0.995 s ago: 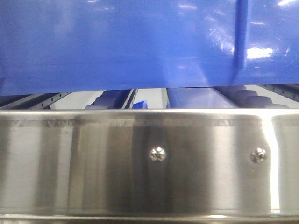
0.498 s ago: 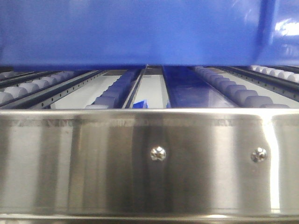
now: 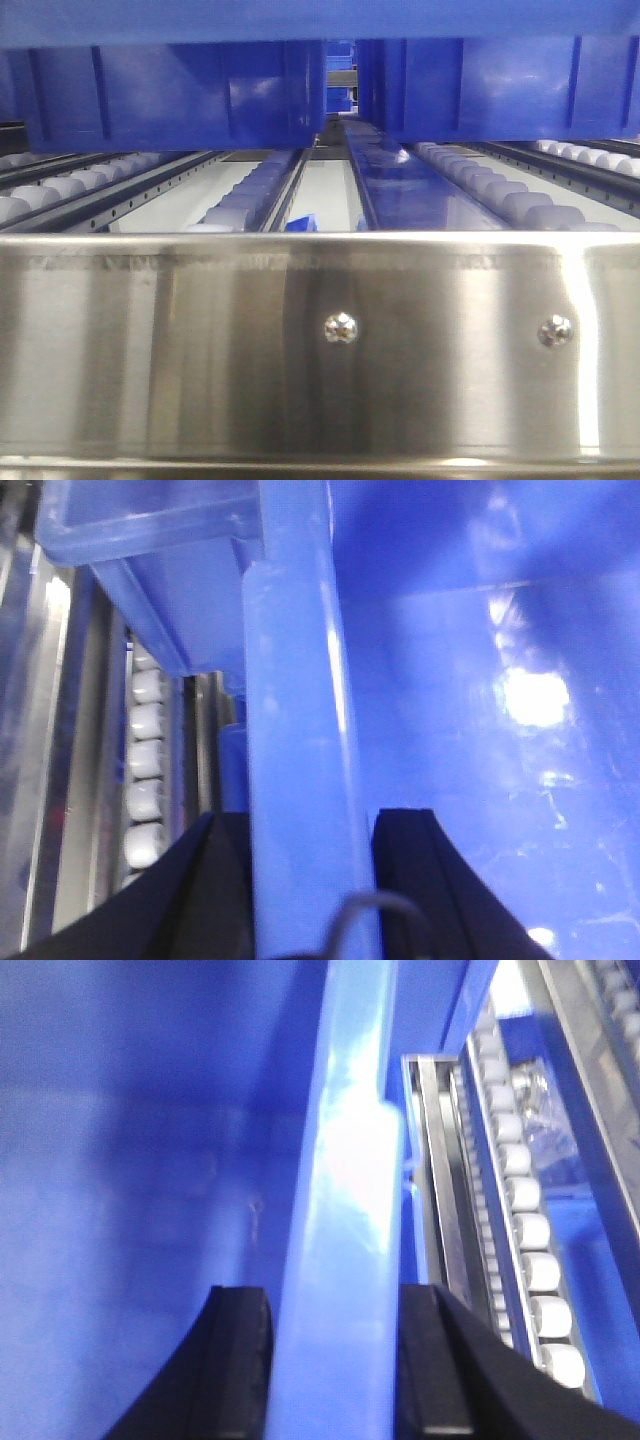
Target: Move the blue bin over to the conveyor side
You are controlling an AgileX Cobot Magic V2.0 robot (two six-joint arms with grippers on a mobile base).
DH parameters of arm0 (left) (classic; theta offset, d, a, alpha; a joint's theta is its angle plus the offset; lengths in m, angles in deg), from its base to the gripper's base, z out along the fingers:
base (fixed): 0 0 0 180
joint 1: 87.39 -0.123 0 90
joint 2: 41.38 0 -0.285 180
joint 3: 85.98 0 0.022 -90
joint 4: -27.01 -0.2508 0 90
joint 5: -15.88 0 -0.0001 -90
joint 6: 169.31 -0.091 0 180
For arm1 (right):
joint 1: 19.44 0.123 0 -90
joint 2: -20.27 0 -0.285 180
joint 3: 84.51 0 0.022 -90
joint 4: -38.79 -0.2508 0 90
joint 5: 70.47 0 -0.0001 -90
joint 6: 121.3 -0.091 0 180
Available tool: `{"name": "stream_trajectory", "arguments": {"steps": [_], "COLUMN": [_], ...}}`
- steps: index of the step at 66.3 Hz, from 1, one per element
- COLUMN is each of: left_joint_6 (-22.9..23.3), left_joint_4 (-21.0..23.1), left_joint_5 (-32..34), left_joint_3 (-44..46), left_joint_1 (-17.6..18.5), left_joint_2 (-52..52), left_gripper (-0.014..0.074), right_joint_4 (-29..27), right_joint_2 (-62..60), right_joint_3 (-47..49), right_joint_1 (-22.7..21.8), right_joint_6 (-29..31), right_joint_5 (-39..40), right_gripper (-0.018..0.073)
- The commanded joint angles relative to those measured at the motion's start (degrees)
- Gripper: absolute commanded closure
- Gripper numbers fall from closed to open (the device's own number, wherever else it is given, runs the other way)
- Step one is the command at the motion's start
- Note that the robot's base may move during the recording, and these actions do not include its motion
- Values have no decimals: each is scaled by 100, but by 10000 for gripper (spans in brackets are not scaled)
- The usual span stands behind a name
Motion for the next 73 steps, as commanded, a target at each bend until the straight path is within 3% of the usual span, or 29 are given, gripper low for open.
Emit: {"name": "stream_trajectory", "arguments": {"steps": [1,21,44,73], "left_joint_6": [15,15,59,59], "left_joint_4": [127,59,44,32], "left_joint_5": [484,484,484,484], "left_joint_3": [137,46,-890,-905], "left_joint_1": [84,84,60,60], "left_joint_2": [-296,-768,-1126,-1126], "left_gripper": [615,615,615,615], "right_joint_4": [-162,-162,-358,-359], "right_joint_2": [-139,-139,-139,-139], "right_joint_3": [78,78,78,78], "right_joint_1": [34,34,34,34], "right_joint_6": [104,104,104,104], "right_joint_5": [552,630,883,830], "right_gripper": [640,640,640,640]}}
